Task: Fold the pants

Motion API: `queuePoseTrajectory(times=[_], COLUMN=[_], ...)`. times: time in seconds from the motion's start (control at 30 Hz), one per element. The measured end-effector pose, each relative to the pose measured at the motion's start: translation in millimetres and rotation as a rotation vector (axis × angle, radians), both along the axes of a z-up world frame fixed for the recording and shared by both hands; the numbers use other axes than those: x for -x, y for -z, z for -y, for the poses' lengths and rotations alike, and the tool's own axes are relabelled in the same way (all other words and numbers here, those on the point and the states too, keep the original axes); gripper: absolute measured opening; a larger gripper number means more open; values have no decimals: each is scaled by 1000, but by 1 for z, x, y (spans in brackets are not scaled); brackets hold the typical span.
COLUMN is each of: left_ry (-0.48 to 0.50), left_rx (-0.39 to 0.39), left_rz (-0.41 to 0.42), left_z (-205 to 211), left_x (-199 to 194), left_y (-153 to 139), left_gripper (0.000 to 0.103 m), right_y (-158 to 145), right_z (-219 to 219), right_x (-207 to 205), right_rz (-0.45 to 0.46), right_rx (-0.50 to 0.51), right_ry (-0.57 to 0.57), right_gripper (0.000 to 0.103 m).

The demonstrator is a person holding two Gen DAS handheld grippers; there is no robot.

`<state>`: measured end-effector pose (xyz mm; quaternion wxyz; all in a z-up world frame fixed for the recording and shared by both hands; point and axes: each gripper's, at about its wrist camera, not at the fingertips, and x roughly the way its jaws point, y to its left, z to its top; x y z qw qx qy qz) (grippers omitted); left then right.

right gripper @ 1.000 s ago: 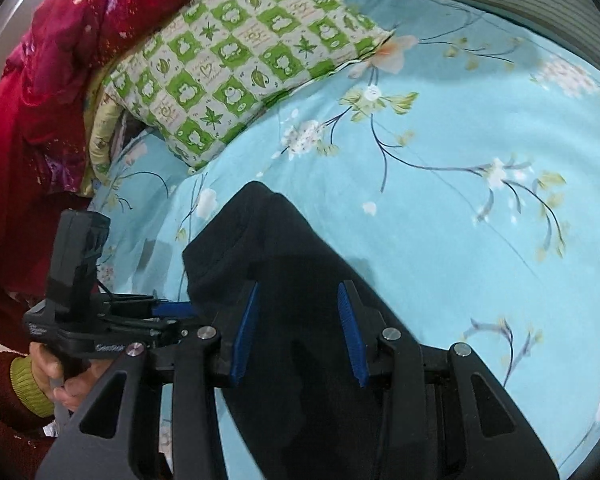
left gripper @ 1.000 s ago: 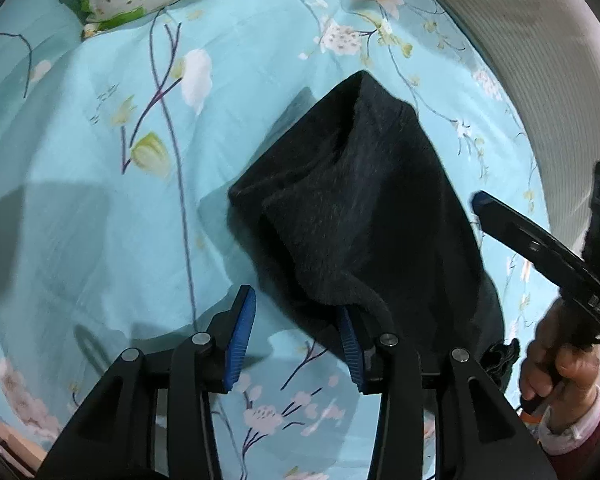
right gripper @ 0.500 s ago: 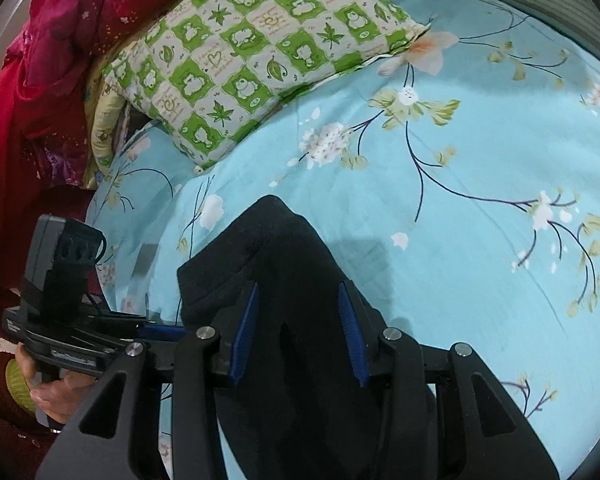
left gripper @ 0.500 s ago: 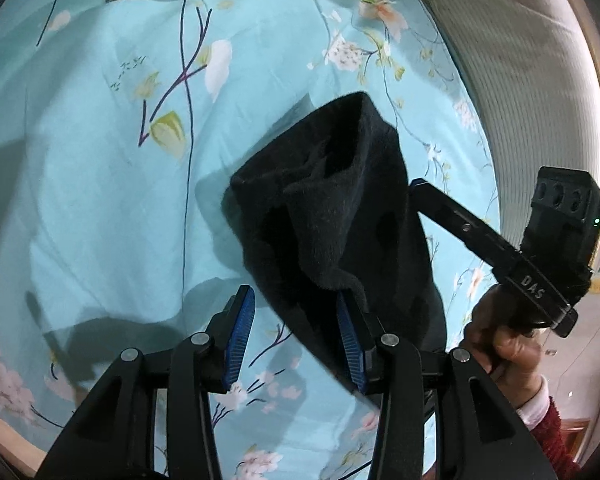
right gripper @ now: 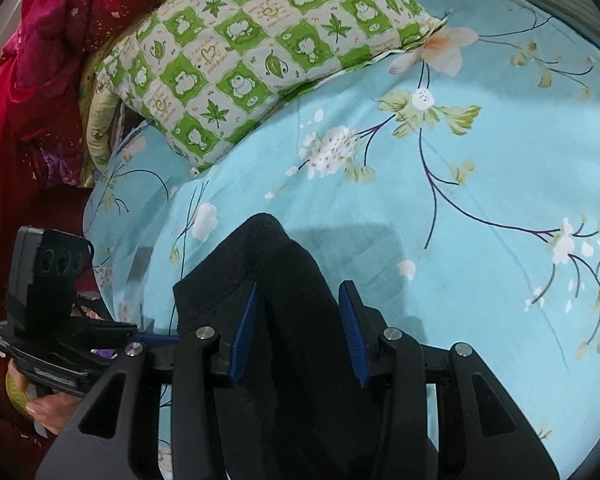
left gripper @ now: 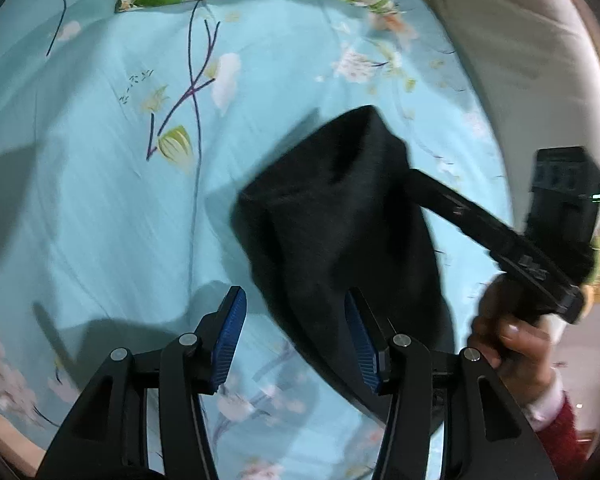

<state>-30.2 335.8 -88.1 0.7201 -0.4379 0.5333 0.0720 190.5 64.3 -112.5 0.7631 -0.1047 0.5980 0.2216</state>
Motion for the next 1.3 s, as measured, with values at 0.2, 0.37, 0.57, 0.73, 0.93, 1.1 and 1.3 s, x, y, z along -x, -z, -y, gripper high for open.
queuePoseTrajectory(times=[0.2,0.37,0.57,0.73,0.93,1.1,1.3], left_ry=[27,37,26,66,137,219,347], left_rx=[-61,-124,-116,-157,-209,-244,-277], left_rz=[-5,15,51,118,229,319,404], left_z=[3,5,6,18,44,79,135], left_x=[-18,-23,-22,-17,-15,-17,-22], left_y=[12,12,9,-20,-73,-111,-142], left_gripper=[50,37,25,21,21,21,21], right_y=[12,26,29,3,-49,-98,-148], right_z=[-6,-10,-7,-9,2,20,50], right_x=[-8,-14,-14,0,21,50,96], right_rz=[-36,-77,-100,-49,39,123,234], right_rx=[16,31,-2,-25,-96,-156,-182], right_ry=[-33,-66,-68,-89,-84,-66,-23], right_gripper=[43,43,31,26,25,25,25])
